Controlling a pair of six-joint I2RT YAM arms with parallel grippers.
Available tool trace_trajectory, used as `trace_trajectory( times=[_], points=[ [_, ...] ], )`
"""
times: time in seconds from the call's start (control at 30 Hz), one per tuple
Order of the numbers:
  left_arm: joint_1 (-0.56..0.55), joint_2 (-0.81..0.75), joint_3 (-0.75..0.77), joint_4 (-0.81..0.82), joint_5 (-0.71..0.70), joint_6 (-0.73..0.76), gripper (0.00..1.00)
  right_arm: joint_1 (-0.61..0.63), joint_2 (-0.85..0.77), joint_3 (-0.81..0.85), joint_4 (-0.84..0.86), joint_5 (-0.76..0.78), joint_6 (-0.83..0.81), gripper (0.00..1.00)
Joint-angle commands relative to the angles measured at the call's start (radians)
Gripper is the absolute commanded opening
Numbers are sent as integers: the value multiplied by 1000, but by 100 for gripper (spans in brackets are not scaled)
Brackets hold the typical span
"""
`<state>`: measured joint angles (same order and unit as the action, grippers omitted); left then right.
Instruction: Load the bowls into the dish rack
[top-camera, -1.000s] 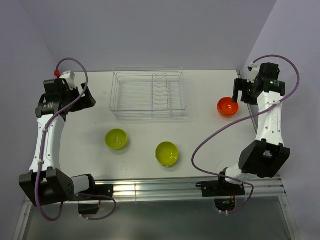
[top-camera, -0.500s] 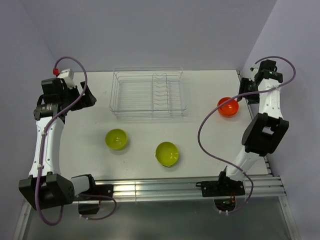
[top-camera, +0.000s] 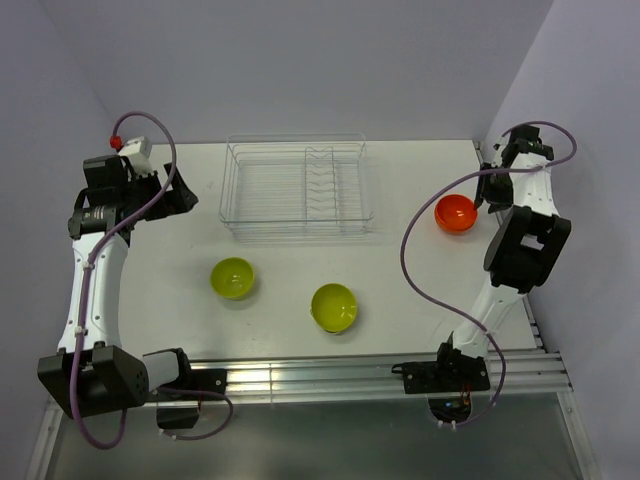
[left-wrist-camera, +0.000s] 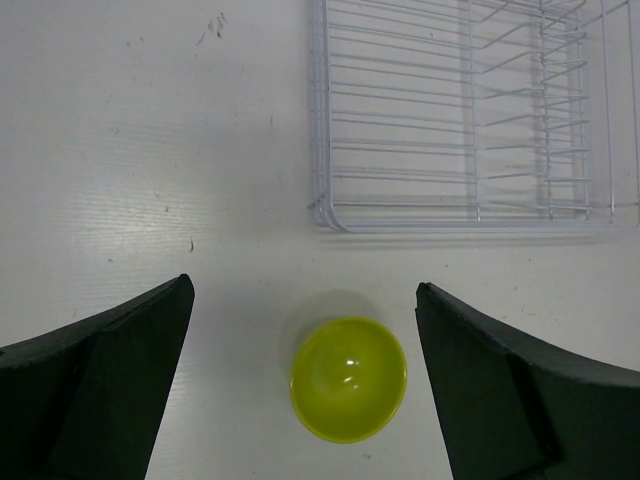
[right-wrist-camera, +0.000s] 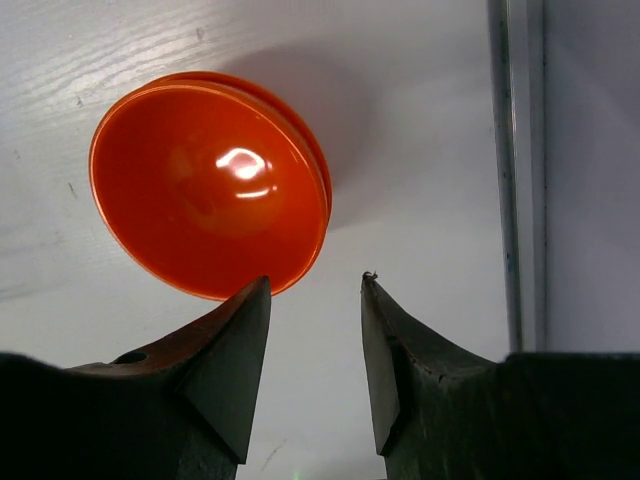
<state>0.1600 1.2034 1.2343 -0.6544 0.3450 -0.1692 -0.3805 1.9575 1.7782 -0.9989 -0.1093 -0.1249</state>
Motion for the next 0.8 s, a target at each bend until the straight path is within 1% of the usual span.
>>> trace_trajectory(
  times=[0.0,0.43,0.77],
  points=[
    [-2,-30,5,33,29,17,100,-6,24,29,43,37,-12,49],
    [-2,-28,11,27,107,36,100,-6,63,-13,89,36,-25,46],
    [-2,-42,-9,30,101,48,100,-5,87,-23,101,22,-24,45]
  ],
)
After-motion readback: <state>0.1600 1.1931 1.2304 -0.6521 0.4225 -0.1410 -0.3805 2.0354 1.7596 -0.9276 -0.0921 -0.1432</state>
